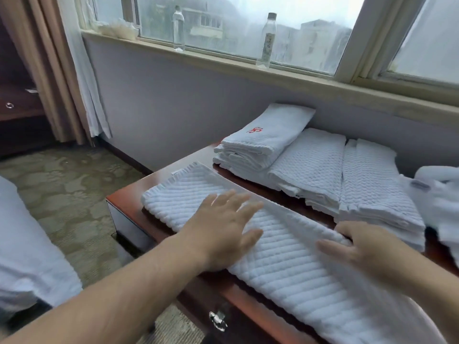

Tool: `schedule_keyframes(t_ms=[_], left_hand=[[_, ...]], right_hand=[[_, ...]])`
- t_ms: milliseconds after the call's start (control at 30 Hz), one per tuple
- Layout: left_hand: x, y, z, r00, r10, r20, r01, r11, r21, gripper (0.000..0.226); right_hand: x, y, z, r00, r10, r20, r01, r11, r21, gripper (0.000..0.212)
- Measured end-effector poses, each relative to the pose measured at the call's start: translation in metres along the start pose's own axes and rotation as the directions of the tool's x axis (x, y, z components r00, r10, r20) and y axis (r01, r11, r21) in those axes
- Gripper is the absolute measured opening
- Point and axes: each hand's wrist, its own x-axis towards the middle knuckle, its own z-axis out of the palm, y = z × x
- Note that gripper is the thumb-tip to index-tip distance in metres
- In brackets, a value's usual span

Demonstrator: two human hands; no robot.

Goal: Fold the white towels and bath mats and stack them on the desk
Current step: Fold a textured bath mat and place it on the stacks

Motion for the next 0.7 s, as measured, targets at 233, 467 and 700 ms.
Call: schedule_keyframes(t_ms=[233, 467, 700], left_hand=[[0.034, 0.110, 0.030, 0.967, 0.252, 0.020, -0.251, 0.966, -0.056, 0.063], [0.035, 0.149, 0.053, 0.954, 0.296, 0.048, -0.293, 0.954, -0.062, 0.070], [0.030, 0.144, 0.054, 0.949, 0.275, 0.158, -0.282, 0.959, 0.029, 0.072]], right_hand=[[-0.076, 0.081, -0.016, 0.996, 0.041, -0.080, -0.016, 0.955, 0.296, 0.049], [-0.107, 0.141, -0.032, 0.950, 0.210, -0.231, -0.195, 0.977, 0.088, 0.038], [-0.103, 0.150, -0.012, 0.912, 0.352, -0.212, -0.374, 0.925, -0.072, 0.051]])
